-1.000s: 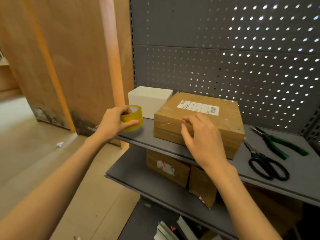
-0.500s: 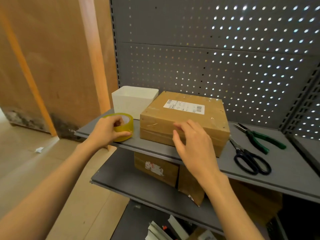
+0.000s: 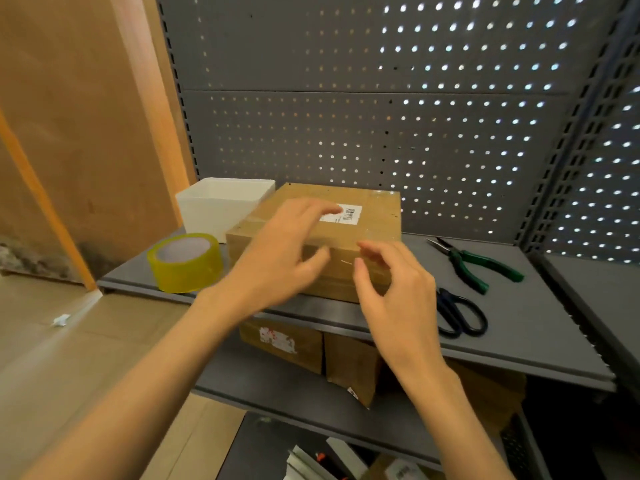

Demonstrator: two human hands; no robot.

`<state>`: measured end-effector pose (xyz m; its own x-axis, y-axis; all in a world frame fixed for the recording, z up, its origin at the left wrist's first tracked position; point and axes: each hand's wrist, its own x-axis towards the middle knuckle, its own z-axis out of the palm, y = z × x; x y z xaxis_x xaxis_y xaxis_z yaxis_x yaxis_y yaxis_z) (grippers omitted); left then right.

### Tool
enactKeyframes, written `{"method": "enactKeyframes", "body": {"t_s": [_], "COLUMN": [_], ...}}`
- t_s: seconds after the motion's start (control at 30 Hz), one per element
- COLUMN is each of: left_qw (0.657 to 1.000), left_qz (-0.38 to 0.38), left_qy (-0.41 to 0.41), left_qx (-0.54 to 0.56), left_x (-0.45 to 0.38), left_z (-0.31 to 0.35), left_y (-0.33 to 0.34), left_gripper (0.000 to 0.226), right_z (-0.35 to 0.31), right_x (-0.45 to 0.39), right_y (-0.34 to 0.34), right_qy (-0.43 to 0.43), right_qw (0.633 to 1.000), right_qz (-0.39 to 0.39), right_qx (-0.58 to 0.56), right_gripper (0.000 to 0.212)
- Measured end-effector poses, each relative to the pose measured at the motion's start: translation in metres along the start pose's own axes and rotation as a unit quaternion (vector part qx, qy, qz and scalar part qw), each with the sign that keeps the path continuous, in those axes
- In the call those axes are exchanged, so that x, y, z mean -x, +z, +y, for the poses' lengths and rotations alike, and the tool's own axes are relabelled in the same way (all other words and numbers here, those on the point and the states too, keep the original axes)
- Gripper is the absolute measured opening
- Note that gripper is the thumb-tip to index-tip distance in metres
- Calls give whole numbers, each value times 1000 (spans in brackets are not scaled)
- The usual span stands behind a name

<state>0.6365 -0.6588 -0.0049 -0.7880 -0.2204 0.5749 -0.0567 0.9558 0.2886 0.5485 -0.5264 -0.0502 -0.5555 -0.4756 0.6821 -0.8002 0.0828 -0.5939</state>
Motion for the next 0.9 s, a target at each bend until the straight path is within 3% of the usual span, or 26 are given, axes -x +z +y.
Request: {"method": "enactKeyframes", "body": {"t_s": [0.17, 0.33, 0.47, 0.6, 0.73, 0.9], "left_qw": [986, 980, 983, 986, 989, 987], "left_qz": [-73, -86, -101, -110, -111, -126], "left_qy": [90, 67, 35, 22, 5, 7], "left_qx": [-116, -167, -148, -122, -92, -96], "left_x": [-18, -21, -20, -16, -16, -15], "left_z": [35, 38, 33, 27, 28, 31], "left_y": [49, 72, 78, 78, 81, 82], "left_gripper": [62, 65, 60, 59, 65, 79], "right_z": [34, 48, 47, 46, 49, 48], "right_x": [-1, -6, -11, -3, 3, 6], "right_y": [-34, -37, -15, -2, 3, -2], "right_qy": [99, 126, 140, 188, 219, 270], "right_qw": [993, 978, 955, 935, 927, 908], "right_qz": [4, -114, -183, -186, -183, -232], "right_qx": [-65, -122, -185, -237, -245, -220], "right_gripper": [41, 55, 62, 72, 80, 80]}}
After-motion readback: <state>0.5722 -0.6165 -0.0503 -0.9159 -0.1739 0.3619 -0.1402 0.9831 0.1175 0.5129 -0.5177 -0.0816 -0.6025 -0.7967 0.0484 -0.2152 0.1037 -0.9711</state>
